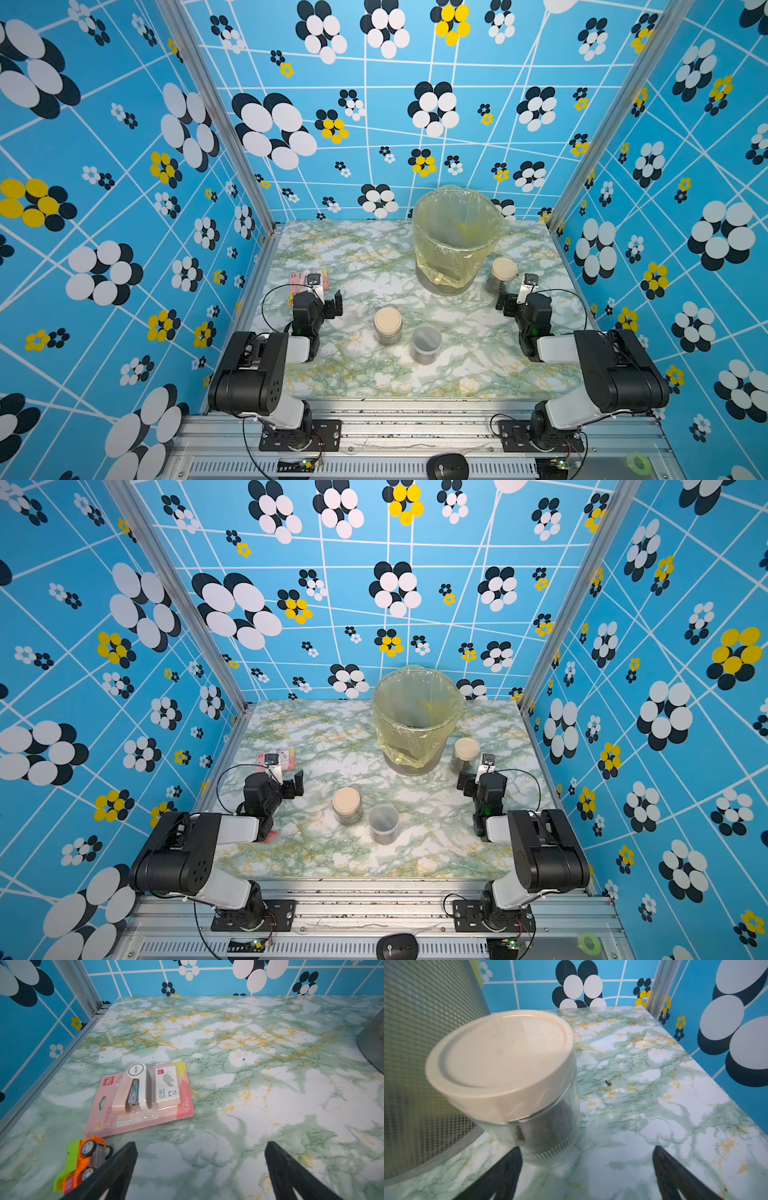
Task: Empty moldy tea leaves from jars
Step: Pick up the jar from the center of the board.
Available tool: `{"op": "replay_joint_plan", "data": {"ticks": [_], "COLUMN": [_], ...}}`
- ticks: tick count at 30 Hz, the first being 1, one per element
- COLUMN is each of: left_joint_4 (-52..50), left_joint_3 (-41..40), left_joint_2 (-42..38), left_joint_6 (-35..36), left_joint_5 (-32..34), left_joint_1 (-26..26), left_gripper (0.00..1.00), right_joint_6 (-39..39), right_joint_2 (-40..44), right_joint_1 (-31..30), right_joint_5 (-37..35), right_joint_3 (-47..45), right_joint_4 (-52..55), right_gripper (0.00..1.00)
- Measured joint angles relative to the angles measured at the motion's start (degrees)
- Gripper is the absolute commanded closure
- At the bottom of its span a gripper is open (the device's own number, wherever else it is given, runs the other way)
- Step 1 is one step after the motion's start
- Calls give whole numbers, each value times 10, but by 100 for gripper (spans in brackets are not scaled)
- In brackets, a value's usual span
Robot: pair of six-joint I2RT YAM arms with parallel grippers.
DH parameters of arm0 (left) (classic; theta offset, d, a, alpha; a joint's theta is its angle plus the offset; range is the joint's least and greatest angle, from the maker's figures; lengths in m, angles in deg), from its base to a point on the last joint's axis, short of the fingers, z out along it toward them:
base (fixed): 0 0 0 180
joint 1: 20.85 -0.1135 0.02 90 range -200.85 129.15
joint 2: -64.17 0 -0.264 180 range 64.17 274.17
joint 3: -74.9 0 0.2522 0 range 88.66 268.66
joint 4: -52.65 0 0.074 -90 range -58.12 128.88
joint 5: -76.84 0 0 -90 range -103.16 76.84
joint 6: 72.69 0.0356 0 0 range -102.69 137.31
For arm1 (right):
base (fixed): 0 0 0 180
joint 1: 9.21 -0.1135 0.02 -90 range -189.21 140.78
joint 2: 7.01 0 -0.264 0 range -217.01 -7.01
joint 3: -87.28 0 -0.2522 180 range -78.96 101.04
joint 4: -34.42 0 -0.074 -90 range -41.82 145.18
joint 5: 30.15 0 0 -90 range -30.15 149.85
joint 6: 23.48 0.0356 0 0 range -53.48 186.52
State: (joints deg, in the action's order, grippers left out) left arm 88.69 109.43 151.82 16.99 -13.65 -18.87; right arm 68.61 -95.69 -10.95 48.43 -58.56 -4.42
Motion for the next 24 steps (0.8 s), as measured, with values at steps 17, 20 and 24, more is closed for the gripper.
{"op": "replay_joint_plan", "data": {"ticks": [17, 20, 24], "left_joint_4": [-1, 0, 0], "left_joint_3": [2, 7, 9], "left_joint_2": [0, 0, 0], "left_joint_6": [-1, -1, -1], "left_joint_5": [-10, -15, -15], "left_joint_1": [-8, -17, -17], "left_gripper": [1, 1, 1], "right_joint_6": [0, 0, 0], "right_joint_2": [0, 0, -1], "right_joint_1": [0, 0, 0], "right_joint_5": [-9, -12, -14], "right_joint_3": [0, 0, 0], "right_joint_4": [-7, -7, -6], "right_gripper": [1, 1, 1]}}
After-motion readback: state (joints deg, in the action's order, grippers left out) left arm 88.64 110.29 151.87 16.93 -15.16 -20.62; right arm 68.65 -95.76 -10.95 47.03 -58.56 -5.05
